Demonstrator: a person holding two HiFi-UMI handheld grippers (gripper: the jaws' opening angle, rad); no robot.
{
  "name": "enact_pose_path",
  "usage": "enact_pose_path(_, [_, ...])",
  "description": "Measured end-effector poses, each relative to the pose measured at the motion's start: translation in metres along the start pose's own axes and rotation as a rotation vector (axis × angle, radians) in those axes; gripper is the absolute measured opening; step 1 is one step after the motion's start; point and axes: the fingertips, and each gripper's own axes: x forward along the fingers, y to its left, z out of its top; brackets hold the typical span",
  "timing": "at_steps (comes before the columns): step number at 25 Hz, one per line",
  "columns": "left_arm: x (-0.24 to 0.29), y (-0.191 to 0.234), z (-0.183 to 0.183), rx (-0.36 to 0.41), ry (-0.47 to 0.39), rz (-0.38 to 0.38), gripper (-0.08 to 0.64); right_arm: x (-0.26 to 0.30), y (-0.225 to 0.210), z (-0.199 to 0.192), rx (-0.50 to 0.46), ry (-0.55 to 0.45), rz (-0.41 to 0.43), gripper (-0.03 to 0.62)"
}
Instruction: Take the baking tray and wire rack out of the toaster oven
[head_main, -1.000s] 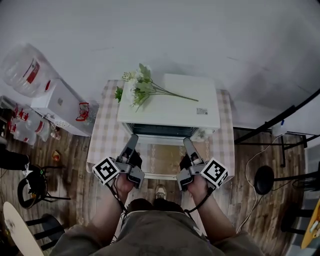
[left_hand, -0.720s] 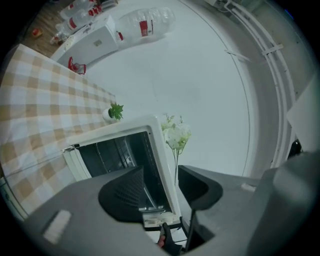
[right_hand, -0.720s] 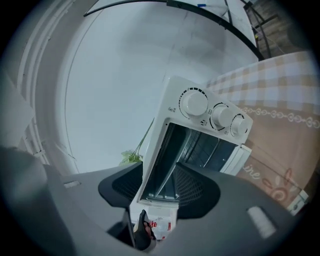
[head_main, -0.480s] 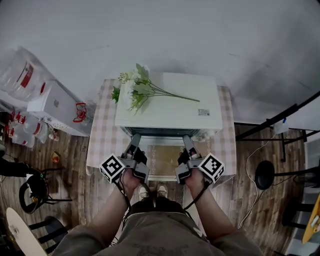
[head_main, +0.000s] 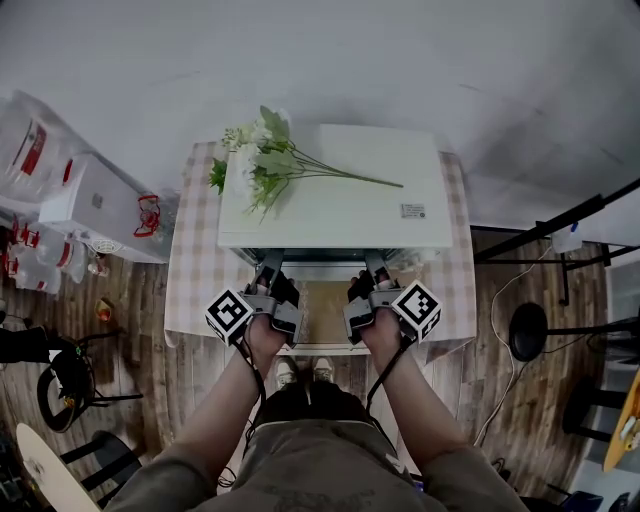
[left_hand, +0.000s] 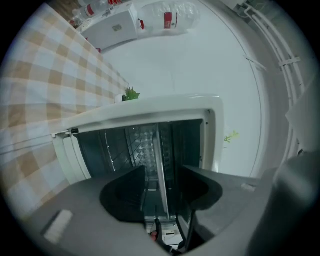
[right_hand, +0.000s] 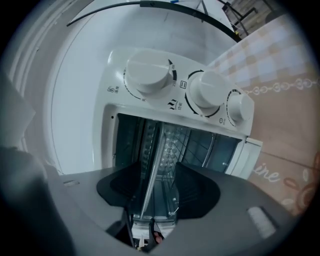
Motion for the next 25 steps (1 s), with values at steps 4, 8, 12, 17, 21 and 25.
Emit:
enact_pose_path(4, [0.014,0.003,0.000,0.008,-0.012,-0.021,0.201,0.010,-0.005,0.006,0.030,-0.038,0.010,0.235])
enact_pose_path(8, [0.026,0.006,0.001,-0.005,-0.052,-0.043,0.201,0.019,-0.010,0.011,0.073,-0.087,0.032,0.228])
enact_pose_path(12, [0.032,0.008,0.007,-0.001,-0.093,-0.057,0.172,0.027,-0.010,0.015,0.092,-0.121,0.058,0.224])
enact_pose_path(17, [0.043,0.011,0.018,0.017,-0.126,-0.068,0.162,0.037,-0.014,0.020,0.091,-0.135,0.070,0.215])
enact_pose_path(21, [0.049,0.010,0.027,0.017,-0.145,-0.076,0.129,0.045,-0.012,0.023,0.089,-0.144,0.082,0.194])
enact_pose_path(25, [0.051,0.009,0.031,-0.002,-0.143,-0.092,0.061,0.047,-0.003,0.026,0.087,-0.157,0.104,0.111])
